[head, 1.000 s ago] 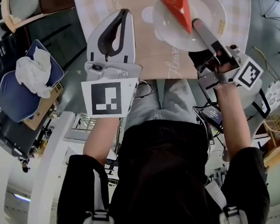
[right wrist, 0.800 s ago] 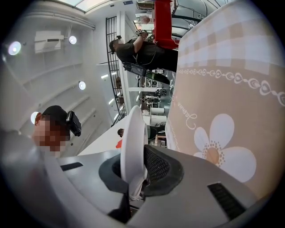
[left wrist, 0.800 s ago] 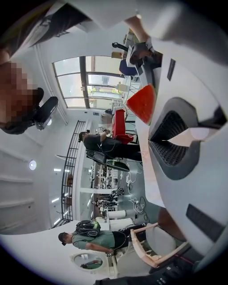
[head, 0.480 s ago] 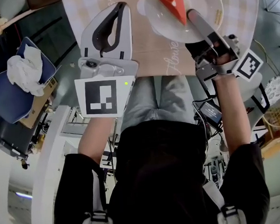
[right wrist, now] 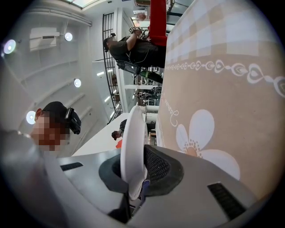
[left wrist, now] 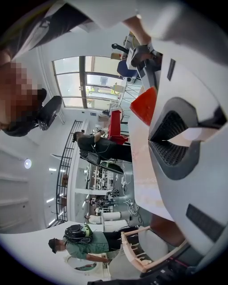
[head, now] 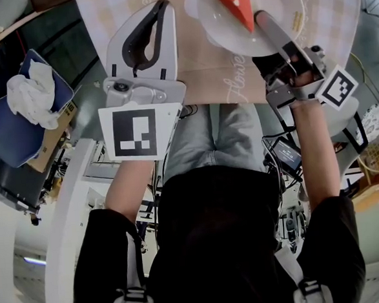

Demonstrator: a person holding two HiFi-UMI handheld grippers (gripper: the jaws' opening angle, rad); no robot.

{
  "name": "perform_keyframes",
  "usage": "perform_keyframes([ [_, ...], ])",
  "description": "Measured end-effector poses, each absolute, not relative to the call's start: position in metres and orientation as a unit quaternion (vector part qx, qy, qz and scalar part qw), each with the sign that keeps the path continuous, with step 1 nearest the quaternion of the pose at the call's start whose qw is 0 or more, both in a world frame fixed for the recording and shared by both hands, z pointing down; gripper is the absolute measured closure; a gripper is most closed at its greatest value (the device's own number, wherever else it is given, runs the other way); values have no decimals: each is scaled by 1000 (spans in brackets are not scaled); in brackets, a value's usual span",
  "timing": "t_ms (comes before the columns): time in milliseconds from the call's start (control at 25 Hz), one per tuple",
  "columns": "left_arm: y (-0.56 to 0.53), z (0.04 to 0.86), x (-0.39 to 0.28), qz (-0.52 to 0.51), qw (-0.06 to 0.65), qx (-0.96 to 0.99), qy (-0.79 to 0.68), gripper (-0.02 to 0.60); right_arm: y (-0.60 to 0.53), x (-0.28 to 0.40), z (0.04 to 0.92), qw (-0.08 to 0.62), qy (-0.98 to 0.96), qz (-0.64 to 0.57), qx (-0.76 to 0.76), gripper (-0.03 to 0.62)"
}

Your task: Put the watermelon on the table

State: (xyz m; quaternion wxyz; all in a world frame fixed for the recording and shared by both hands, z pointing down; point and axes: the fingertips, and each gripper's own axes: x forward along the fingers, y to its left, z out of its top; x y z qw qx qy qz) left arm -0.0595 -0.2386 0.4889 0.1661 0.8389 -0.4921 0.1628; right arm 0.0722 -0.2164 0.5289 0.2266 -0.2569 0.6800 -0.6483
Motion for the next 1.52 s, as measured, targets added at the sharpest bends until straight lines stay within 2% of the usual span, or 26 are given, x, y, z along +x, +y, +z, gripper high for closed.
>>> perform_keyframes([
  [1520, -232, 545, -59, 180, 206, 825, -495, 574, -222, 69, 594, 173, 622, -703, -298, 568],
])
